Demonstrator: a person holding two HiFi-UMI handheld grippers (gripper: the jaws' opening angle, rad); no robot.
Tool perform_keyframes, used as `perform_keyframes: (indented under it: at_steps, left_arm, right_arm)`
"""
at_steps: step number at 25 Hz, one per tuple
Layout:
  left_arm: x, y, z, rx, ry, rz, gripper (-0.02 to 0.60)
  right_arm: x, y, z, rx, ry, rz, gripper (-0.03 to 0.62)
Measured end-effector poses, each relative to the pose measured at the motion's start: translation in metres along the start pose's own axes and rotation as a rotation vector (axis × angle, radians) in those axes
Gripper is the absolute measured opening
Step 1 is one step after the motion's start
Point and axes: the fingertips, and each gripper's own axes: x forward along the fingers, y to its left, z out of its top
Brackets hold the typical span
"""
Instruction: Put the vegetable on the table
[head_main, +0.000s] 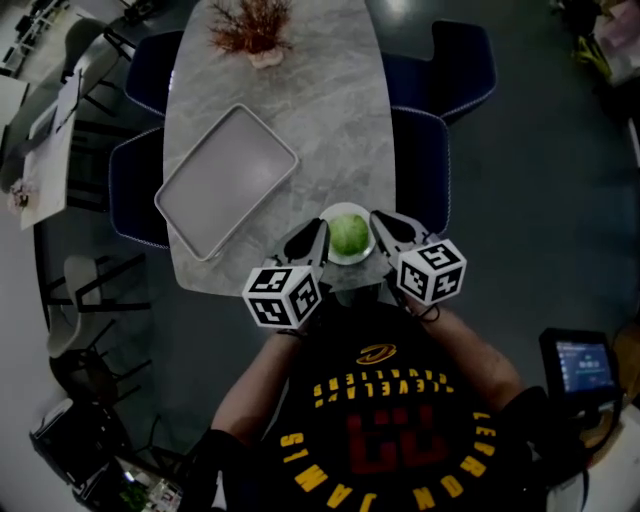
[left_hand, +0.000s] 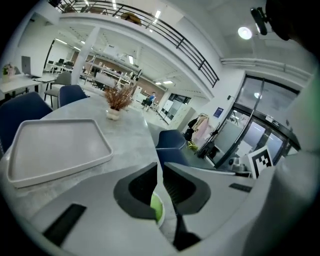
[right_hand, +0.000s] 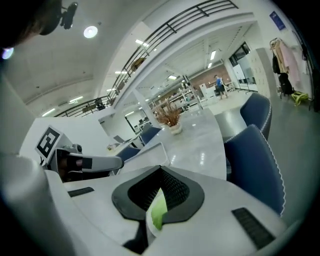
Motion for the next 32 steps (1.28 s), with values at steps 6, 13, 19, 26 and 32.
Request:
perform_keyframes:
  at_steps: [6,13,19,26,32]
  left_arm:
    - [-0.023,-0.043,0.030,0.000,-0.077,-0.080,0.037]
    - [-0.054,-0.090,0.060,0.128,-0.168,-0.133,0.037]
    - [-0.075,-0.118,0.081,0.190,-0.230,-0.159,0.037]
    - [-0.098,-0.148,0.105,0.207,-0.295,-0.201,0.037]
    - [-0.117,-0.173,0.119,0.266,-0.369,-0.206,0.037]
  right_arm:
    - [-0.018,0.036,0.051,-0.078,-0.101,0.063,0.005]
    - [-0.051,0.085,0.094,-0.139,-0.224,0.193,0.005]
    - [-0.079,0.106,0.115,-0.257,-0.298,0.202,0.005]
    - [-0.098,0.115,0.134,-0.297,-0.353,0.216,0.005]
    - [-0.123,0.129,0.153,-0.336,-0.404,0.218,0.005]
